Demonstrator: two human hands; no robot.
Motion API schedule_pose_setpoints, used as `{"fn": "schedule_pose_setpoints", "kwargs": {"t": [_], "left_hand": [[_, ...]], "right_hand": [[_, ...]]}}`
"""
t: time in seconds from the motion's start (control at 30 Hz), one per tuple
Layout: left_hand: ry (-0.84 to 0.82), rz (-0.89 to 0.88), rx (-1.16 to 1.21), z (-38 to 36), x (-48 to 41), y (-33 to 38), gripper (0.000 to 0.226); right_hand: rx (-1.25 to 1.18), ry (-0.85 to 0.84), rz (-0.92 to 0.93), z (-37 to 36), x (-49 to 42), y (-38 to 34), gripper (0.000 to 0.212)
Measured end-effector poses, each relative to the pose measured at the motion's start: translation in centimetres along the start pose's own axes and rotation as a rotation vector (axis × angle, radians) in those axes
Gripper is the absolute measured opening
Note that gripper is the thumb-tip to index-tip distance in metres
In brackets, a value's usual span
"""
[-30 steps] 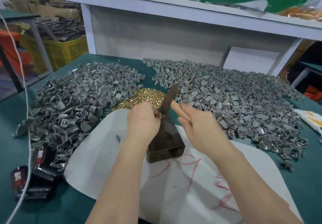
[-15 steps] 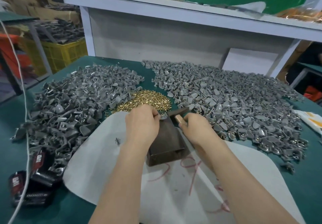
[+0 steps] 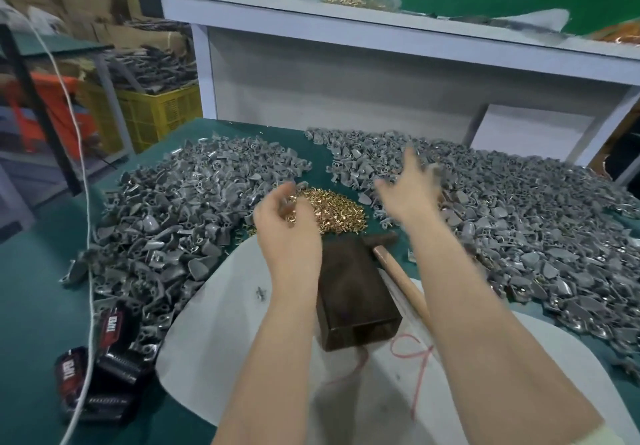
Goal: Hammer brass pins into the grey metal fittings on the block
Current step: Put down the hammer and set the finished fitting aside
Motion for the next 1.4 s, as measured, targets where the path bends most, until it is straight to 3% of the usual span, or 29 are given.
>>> {"fn": "schedule_pose_setpoints", "kwargs": {"t": [0.1,0.17,0.3,0.4,0.5,0.63,0.73,0.83,1.03,1.2,1.33,1.4], "left_hand": [[0.224,0.107,0.416,2.3,-0.3,-1.6,0.024],[0.335,0.163,0.566,3.3,-0.5,-2.5,0.024],[0.43,0.195,0.553,4.3,-0.5,-3.1,0.023],[0.45,0.201,0.515,4.4,-0.4,-3.0,0.023],[0.446,0.172,0.52,4.3,-0.5,-2.9,0.023],[0.339,0.158,0.474,3.5,-0.8,-2.7,0.027],[0.121,0.157,0.391,1.6,-1.0,-2.2,0.026],[-0.105,0.003,0.206,-0.5,-0.9,-0.4,0.018],[-0.329,-0.168,-0.078,-2.8,-0.1,1.0,0.014],[-0.515,-0.284,-0.265,-4.6,1.2,1.6,0.03],[-0.365,-0.192,-0.13,-3.2,0.4,1.2,0.017],[-0.211,-0.073,0.111,-1.4,-0.2,0.5,0.014]], "right_hand": [[0.124,-0.2,0.389,-6.3,1.2,-6.5,0.052],[0.19,-0.357,0.546,-10.7,2.3,-10.1,0.038],[0.433,-0.417,0.503,-15.7,1.6,-12.7,0.03],[0.447,-0.361,0.514,-16.3,1.2,-13.0,0.009],[0.382,-0.343,0.526,-15.7,1.3,-12.8,0.007],[-0.108,-0.331,0.455,-11.1,1.3,-11.2,0.01],[-0.479,-0.409,0.372,-7.2,1.9,-8.3,0.018],[-0.72,-0.418,0.35,-4.6,3.5,-5.8,0.018],[-0.692,-0.27,0.348,-1.6,5.9,-2.5,0.013],[-0.421,-0.189,0.339,-0.1,6.5,-1.6,0.02],[-0.556,-0.207,0.307,-0.5,5.7,-1.6,0.01],[-0.406,-0.146,0.296,-1.3,4.4,-2.0,0.008]]}}
Point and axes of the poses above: each hand's wrist, its own x-axis away from the middle knuckle, its own z-axis out of the back of the hand, y = z × x, the point moved 7 cm from there along -x, towards the middle knuckle, and after that the axes turned 12 degrees about -y, right-handed, at the moved point
